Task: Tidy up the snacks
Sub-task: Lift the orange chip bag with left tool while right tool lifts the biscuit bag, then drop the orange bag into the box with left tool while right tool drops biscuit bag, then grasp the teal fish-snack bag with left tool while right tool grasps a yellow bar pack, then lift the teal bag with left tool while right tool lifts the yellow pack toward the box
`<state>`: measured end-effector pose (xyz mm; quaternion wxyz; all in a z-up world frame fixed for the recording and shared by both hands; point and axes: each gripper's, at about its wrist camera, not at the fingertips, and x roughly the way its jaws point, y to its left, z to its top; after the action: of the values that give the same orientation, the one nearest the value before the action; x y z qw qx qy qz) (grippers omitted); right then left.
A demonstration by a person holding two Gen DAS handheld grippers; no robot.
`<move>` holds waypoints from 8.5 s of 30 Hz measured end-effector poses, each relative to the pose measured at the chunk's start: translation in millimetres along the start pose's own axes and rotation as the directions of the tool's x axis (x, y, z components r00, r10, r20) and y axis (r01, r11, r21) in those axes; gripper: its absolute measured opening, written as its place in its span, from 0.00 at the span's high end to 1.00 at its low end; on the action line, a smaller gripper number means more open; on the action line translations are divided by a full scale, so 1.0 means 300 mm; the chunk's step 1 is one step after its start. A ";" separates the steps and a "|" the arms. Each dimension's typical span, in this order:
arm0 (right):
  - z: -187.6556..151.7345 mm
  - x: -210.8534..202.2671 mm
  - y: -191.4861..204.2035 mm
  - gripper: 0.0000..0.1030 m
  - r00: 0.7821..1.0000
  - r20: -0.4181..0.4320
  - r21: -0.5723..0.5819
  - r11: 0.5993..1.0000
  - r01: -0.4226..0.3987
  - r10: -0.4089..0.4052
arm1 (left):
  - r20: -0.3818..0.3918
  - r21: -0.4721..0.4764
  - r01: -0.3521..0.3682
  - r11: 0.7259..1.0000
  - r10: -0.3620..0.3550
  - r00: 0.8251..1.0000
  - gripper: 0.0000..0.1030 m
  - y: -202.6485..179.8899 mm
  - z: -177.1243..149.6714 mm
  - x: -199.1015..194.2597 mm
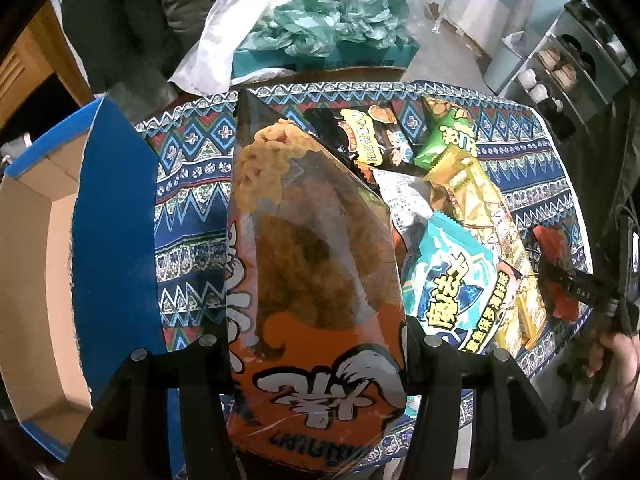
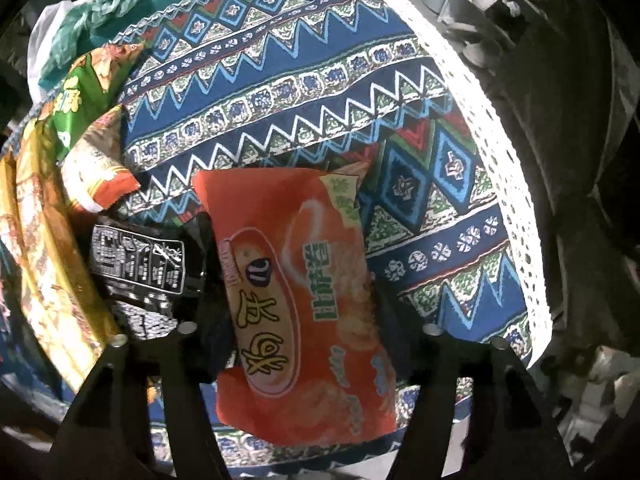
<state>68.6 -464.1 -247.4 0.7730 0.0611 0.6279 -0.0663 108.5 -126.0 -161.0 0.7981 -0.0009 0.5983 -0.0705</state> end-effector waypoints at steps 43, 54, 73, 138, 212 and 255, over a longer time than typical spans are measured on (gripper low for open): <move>-0.009 -0.630 0.734 0.46 0.911 0.315 -0.388 0.912 -0.131 0.265 | 0.261 -0.118 -0.085 0.989 0.114 0.959 0.45 0.309 -0.124 -0.457; -0.045 -0.665 1.107 0.46 0.901 0.258 -0.534 0.829 -0.167 0.348 | 0.259 -0.230 -0.101 0.968 0.161 0.952 0.45 0.516 -0.175 -0.464; -0.092 -0.512 1.612 0.46 0.925 0.090 -0.633 0.738 -0.234 0.370 | 0.176 -0.391 -0.111 0.914 0.193 0.965 0.45 0.831 -0.267 -0.365; 0.002 -0.496 0.596 0.24 0.943 0.265 -0.367 0.925 -0.093 0.200 | 0.162 0.022 -0.038 0.999 0.034 0.986 0.22 0.035 -0.142 -0.212; -0.021 -0.095 0.427 0.71 0.970 0.009 -0.318 0.920 -0.229 0.244 | -0.055 0.277 -0.034 0.960 0.051 0.997 0.10 -0.341 -0.160 0.258; -0.046 -0.350 0.461 0.75 0.938 0.212 -0.316 0.927 -0.200 0.274 | 0.053 0.016 0.076 0.997 -0.076 0.996 0.38 -0.100 -0.151 -0.062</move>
<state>58.8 -322.9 -145.9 0.8493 0.0143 0.5153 0.1137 56.9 -149.8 -153.6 0.8107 -0.0200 0.5756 -0.1050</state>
